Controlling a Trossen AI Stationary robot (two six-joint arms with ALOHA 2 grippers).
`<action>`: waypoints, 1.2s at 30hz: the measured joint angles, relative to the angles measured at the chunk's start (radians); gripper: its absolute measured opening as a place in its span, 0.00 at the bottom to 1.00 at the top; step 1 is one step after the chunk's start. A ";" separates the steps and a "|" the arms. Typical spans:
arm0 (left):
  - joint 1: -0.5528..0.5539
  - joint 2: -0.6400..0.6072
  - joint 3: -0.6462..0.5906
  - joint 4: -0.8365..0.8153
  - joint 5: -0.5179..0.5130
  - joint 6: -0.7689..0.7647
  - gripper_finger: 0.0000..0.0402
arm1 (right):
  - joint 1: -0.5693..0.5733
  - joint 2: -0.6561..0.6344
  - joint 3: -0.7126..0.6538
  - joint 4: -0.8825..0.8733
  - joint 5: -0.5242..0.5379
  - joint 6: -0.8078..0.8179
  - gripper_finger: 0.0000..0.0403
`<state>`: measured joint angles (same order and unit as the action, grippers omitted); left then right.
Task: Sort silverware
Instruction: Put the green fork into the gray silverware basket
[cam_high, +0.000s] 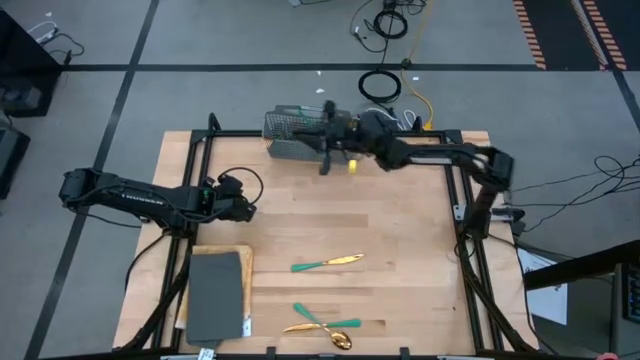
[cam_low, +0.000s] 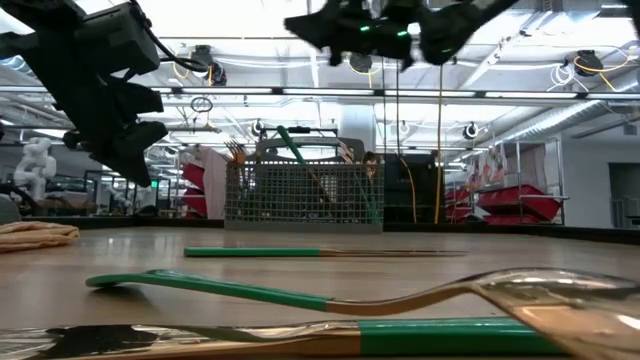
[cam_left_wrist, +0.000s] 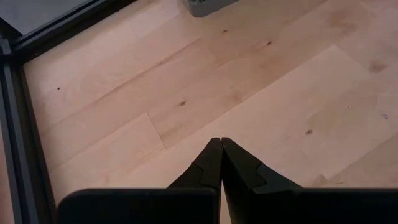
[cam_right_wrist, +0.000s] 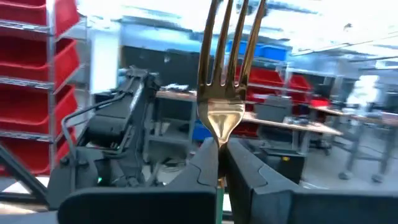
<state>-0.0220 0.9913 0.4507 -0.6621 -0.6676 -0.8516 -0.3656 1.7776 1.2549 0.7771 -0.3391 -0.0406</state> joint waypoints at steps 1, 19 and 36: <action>0.000 0.000 0.000 0.000 -0.001 0.000 0.03 | -0.004 0.037 0.048 -0.016 -0.028 -0.002 0.00; 0.000 0.002 -0.129 0.074 0.002 -0.008 0.03 | -0.122 0.471 0.545 -0.027 -0.215 -0.055 0.00; 0.000 0.002 -0.129 0.081 0.001 -0.006 0.03 | -0.158 0.564 0.608 -0.182 -0.117 -0.131 0.00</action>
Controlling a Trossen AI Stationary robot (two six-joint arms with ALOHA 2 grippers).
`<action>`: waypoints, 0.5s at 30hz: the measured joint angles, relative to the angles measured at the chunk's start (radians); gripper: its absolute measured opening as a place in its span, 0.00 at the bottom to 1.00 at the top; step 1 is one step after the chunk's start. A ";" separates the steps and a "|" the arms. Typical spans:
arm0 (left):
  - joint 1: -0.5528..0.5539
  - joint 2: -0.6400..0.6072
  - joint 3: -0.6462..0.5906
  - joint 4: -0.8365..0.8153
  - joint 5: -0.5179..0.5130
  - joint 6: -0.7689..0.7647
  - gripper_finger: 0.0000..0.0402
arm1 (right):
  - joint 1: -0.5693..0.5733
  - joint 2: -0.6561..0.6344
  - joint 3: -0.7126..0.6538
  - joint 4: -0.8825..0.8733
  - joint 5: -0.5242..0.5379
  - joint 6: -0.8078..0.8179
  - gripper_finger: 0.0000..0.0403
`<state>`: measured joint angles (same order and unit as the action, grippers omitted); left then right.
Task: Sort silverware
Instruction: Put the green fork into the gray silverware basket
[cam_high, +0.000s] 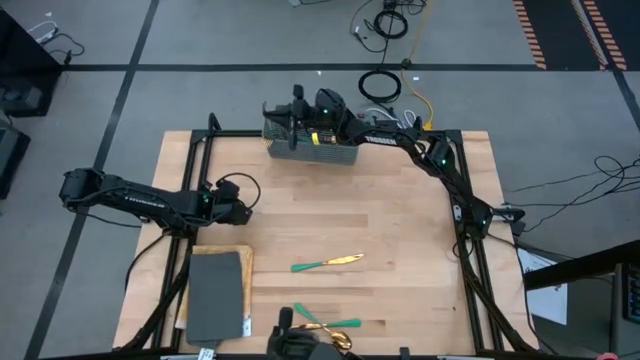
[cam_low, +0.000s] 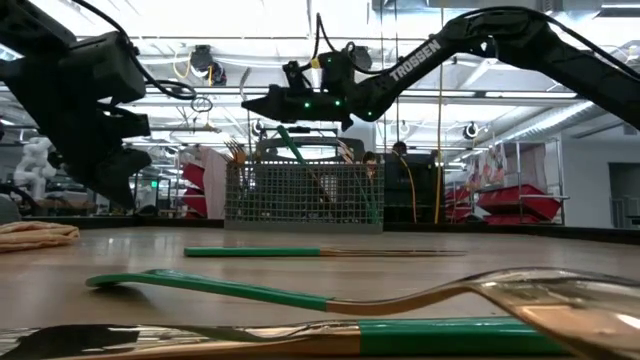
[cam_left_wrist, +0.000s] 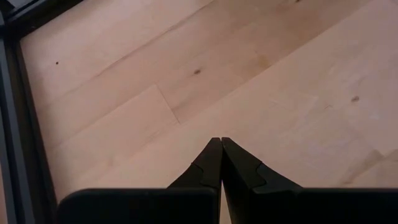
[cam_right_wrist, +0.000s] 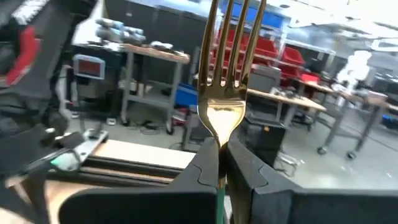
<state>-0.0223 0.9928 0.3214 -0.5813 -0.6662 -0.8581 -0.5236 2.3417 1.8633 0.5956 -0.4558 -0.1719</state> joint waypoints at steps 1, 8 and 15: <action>0.000 0.000 0.000 0.000 0.000 0.000 0.03 | 0.000 0.000 0.000 -0.003 0.021 0.007 0.00; 0.000 0.000 0.000 0.000 0.002 0.000 0.03 | -0.006 0.000 0.001 -0.057 0.068 0.013 0.02; 0.000 0.000 0.000 -0.001 0.002 0.000 0.03 | -0.006 0.000 0.001 -0.056 0.068 0.033 0.09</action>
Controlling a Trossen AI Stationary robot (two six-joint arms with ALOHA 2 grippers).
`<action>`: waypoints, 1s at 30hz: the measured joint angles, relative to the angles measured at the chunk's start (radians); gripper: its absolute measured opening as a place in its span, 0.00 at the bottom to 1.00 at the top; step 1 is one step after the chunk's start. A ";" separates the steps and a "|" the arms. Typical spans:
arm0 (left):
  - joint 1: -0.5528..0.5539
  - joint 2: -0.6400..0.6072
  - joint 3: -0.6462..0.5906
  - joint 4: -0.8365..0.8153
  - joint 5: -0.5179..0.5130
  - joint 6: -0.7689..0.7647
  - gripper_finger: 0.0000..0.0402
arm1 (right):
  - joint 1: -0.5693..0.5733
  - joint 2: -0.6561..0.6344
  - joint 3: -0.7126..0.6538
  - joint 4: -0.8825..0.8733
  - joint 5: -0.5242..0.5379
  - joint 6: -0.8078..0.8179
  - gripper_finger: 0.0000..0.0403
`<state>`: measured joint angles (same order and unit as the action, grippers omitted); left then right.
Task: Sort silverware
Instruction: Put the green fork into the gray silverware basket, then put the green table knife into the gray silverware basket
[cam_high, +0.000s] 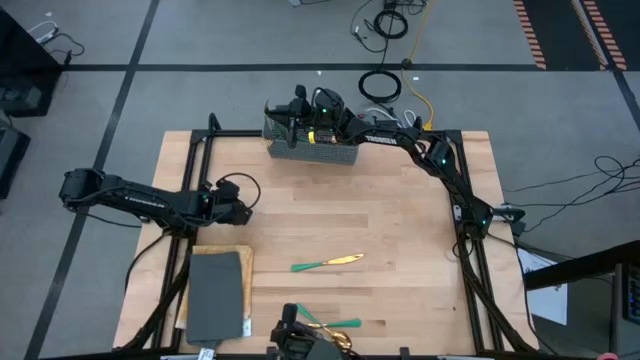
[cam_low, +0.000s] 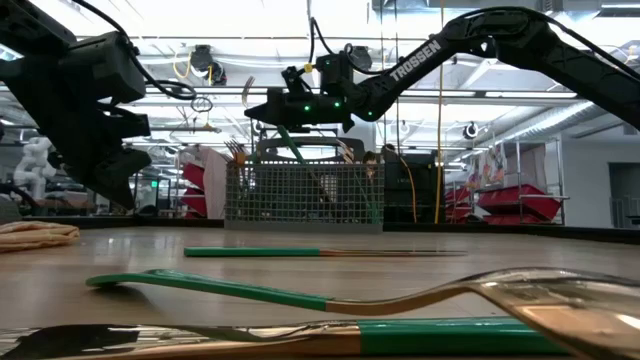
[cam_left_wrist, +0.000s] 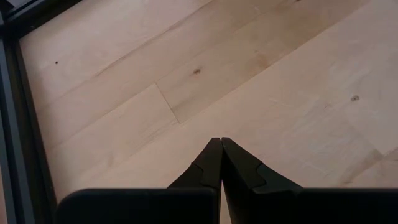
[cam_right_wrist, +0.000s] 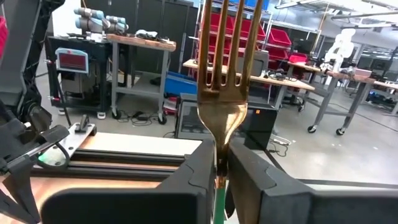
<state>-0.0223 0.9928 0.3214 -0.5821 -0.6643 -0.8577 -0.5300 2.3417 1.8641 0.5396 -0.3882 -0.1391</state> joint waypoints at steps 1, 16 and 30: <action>0.000 0.000 0.000 0.000 0.000 0.000 0.03 | 0.000 0.000 0.000 0.000 0.000 0.003 0.10; 0.000 0.000 0.000 -0.001 0.005 0.001 0.03 | -0.014 0.000 0.000 0.002 -0.001 0.076 0.29; 0.000 0.000 0.000 -0.001 0.038 0.001 0.03 | 0.085 -0.377 0.001 -0.774 -0.172 -0.180 0.35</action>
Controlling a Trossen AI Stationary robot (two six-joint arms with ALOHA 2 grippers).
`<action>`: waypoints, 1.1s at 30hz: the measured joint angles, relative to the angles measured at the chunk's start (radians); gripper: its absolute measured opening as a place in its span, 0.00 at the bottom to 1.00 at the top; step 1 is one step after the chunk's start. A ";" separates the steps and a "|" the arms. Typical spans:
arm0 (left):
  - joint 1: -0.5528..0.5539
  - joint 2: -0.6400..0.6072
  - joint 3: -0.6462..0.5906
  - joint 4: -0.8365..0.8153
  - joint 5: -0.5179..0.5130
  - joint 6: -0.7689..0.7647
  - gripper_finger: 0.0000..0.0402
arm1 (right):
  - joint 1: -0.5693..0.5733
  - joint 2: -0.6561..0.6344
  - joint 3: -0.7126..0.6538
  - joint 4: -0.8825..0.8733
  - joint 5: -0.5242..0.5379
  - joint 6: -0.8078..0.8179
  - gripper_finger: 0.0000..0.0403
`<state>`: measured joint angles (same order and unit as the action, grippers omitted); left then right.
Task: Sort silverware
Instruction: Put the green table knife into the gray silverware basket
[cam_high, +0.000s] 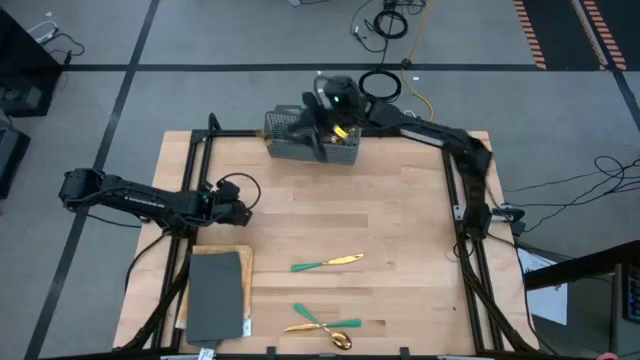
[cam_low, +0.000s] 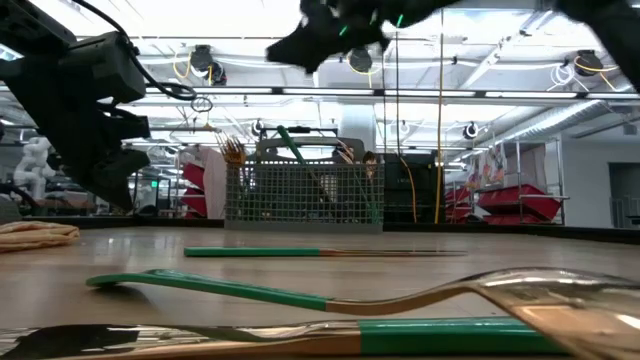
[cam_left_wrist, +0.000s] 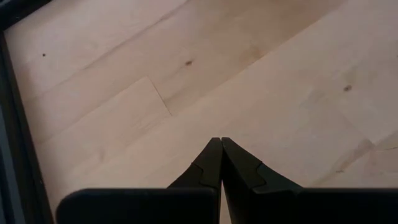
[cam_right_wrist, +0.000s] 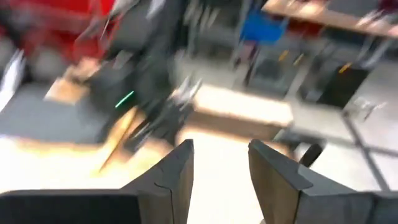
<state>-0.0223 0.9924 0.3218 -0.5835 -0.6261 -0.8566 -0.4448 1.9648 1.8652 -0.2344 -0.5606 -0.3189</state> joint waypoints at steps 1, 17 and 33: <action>0.000 0.000 0.000 0.000 0.001 0.000 0.03 | 0.026 -0.044 0.000 -0.124 0.025 -0.062 0.35; 0.000 0.000 0.000 0.116 0.059 0.006 0.03 | 0.488 -0.174 -0.318 -0.608 0.348 -0.049 0.35; 0.000 0.000 0.000 0.115 0.093 0.005 0.03 | 0.592 0.128 -0.284 -0.413 0.352 0.020 0.35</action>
<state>-0.0223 0.9925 0.3222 -0.4681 -0.5335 -0.8520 0.1472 2.0927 1.5816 -0.6473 -0.2086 -0.2987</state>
